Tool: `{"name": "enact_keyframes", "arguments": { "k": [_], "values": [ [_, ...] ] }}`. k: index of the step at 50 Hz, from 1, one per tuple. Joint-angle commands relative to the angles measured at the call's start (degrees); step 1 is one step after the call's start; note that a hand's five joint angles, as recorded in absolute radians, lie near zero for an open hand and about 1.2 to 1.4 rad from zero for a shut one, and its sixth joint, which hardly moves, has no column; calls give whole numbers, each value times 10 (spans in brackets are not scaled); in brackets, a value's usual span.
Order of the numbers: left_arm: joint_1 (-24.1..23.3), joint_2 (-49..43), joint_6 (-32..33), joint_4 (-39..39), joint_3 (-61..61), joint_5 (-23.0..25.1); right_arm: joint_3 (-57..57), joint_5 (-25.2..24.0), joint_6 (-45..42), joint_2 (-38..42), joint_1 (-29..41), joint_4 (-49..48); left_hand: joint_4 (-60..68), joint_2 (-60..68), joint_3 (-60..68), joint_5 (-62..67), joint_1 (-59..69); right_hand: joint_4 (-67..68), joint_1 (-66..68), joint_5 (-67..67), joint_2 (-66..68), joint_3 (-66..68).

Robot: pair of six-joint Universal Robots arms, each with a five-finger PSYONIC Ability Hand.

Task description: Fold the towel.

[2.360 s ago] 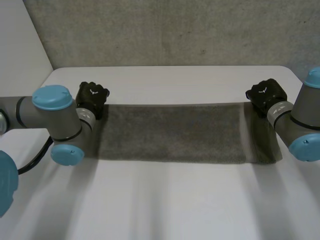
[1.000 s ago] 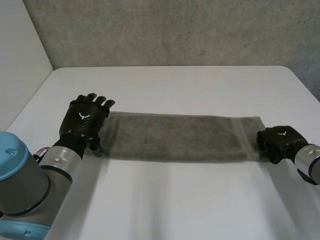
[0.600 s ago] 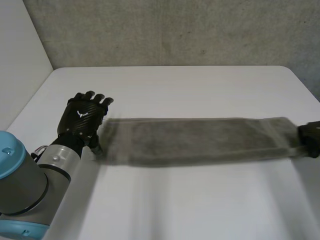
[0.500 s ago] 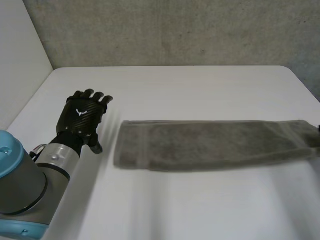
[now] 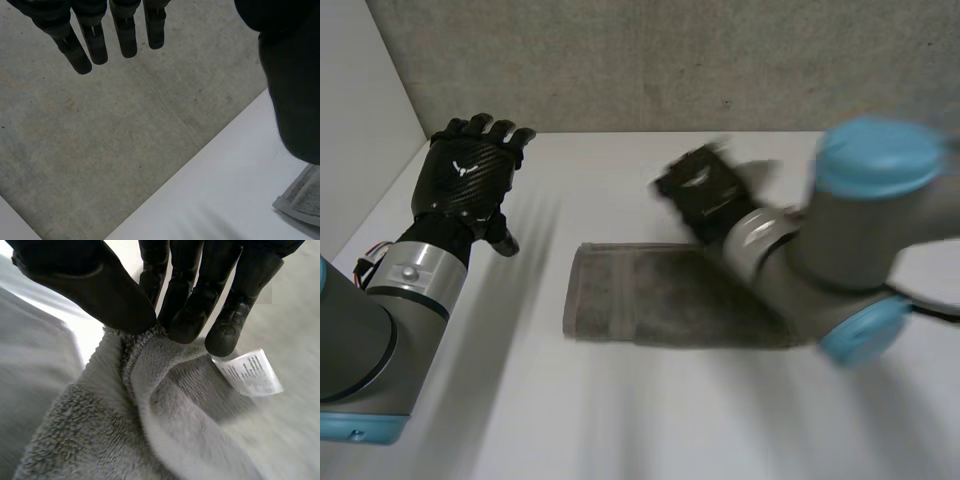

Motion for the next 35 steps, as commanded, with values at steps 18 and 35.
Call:
{"name": "enact_keyframes", "arguments": {
  "k": [18, 35],
  "values": [
    [-41, -55, -10, 1, 39, -1, 101, -27, 61, -26, 23, -15, -41, -37, -30, -117, -39, -669, -654, -665, -638, -669],
    [-112, -169, 6, -20, 81, 2, 305, -34, 121, -143, -134, -19, 23, 27, 34, -53, 25, -669, -654, -665, -638, -669]
  ]
}}
